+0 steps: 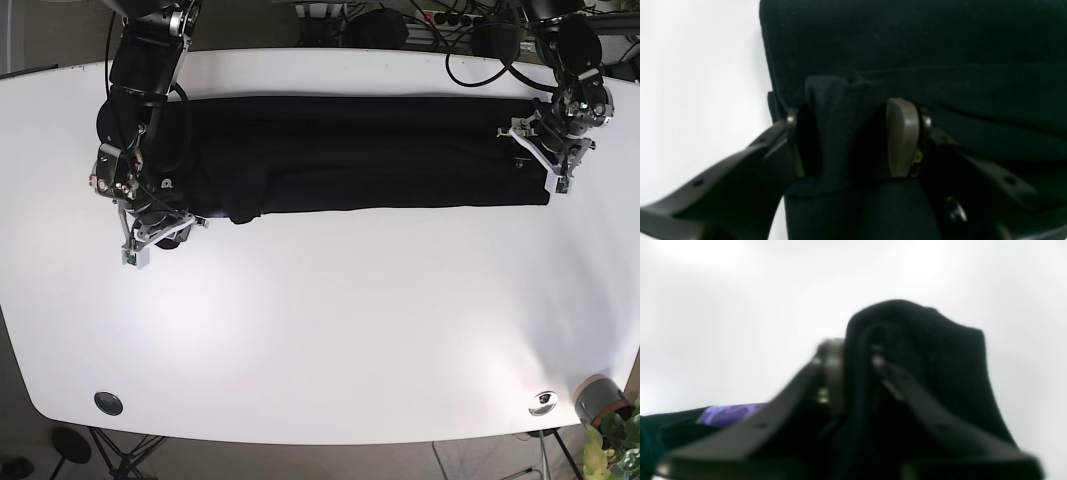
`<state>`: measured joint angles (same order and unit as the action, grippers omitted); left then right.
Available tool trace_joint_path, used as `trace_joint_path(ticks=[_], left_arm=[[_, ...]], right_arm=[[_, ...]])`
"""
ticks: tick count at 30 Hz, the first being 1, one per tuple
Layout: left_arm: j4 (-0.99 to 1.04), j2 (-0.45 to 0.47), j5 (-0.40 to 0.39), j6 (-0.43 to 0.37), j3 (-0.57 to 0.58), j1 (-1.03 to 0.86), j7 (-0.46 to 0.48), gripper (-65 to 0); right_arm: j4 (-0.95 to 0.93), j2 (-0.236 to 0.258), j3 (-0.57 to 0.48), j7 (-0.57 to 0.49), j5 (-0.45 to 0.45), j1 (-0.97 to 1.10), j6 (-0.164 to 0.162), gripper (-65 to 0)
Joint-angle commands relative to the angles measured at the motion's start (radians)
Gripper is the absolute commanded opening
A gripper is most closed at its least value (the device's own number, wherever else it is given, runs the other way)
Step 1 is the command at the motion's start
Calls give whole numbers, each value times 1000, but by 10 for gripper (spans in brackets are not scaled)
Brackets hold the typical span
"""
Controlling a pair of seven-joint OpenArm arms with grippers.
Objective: Fold the T-shirt properly
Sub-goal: 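Press the folded strip flat with both grippers holding its ends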
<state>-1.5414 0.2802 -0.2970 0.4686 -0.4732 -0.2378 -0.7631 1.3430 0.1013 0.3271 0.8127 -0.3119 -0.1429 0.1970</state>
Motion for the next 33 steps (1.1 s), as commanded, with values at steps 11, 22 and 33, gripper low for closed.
trace_joint_path(ticks=[11,22,33], left_arm=[[117,20,-1,-3,-11,28,0,-339],[115,20,0,-3,-11,28,0,-339],[117,20,2,-3,-11,28,0,-339]], right_arm=[[221,5,74,-11,-22,73,-4,-625],[359,-7,197,9,-57,185,-4,-625],[319,-8,317,24,-234,228,29,-485]])
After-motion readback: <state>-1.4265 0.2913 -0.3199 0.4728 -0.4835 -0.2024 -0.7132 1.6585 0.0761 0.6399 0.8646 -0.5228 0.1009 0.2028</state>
